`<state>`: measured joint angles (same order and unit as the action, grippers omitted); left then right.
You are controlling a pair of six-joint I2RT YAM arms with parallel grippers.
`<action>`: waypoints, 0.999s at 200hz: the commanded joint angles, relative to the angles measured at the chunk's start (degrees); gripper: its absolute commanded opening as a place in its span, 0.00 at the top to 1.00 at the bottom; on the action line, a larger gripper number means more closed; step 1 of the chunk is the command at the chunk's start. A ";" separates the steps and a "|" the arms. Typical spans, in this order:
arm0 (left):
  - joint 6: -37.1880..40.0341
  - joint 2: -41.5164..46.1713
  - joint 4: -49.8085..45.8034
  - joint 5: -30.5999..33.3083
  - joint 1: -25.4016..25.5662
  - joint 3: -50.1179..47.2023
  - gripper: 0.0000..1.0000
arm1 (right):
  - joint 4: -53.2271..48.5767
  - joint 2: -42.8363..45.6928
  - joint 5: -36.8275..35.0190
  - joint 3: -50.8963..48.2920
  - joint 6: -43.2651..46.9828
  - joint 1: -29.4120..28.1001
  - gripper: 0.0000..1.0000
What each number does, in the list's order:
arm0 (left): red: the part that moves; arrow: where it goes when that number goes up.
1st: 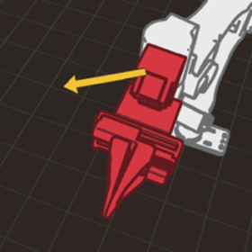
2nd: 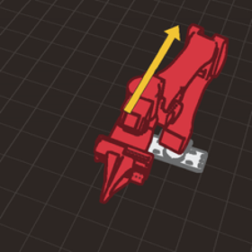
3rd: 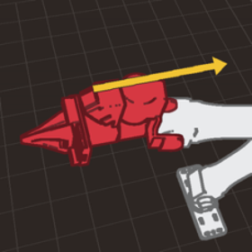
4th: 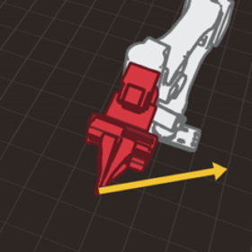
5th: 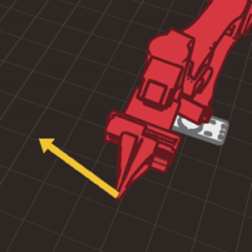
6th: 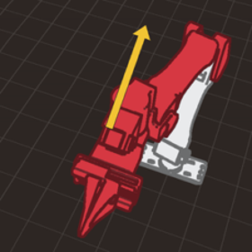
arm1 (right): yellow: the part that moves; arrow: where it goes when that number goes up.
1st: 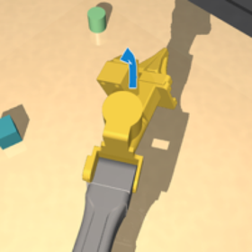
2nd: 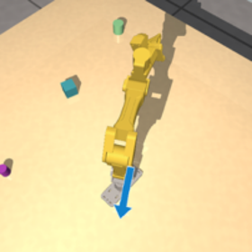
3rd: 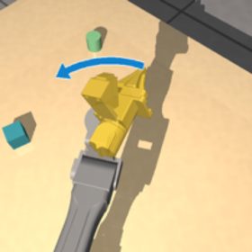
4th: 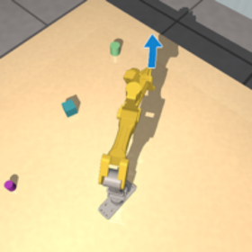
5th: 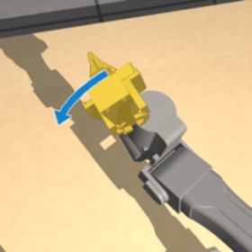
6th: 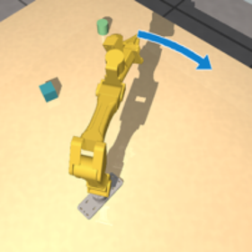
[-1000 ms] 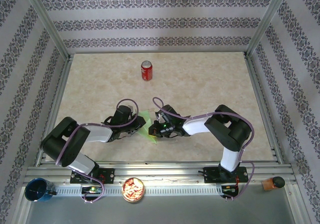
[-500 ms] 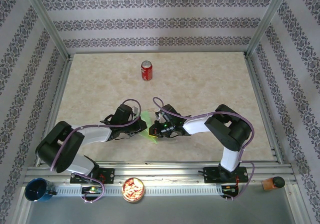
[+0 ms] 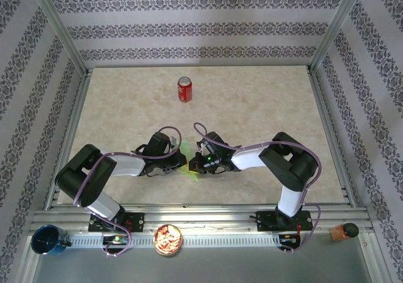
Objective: Fold a paper plane with a square sheet of paper (pick it up from the middle)
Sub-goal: Fourth fold the wing at the center of the table.
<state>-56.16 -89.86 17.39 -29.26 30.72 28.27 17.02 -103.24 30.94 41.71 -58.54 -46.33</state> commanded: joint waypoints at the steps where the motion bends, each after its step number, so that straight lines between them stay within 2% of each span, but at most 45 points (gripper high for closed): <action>1: -0.68 -0.75 -0.34 5.52 -0.61 0.12 0.98 | -4.89 -0.25 -1.41 -2.40 1.23 0.01 1.00; 135: 0.52 -5.12 -6.41 4.73 -7.40 4.85 0.98 | -5.49 -0.01 -1.14 -4.18 2.20 0.01 1.00; 200: 2.95 -7.84 -10.59 3.43 -11.00 10.12 0.97 | -5.69 0.14 -0.62 -4.54 2.79 0.01 1.00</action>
<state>-55.66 -95.35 10.79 -32.03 23.42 36.40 19.22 -102.52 30.48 39.94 -57.01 -46.30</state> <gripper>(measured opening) 0.050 0.064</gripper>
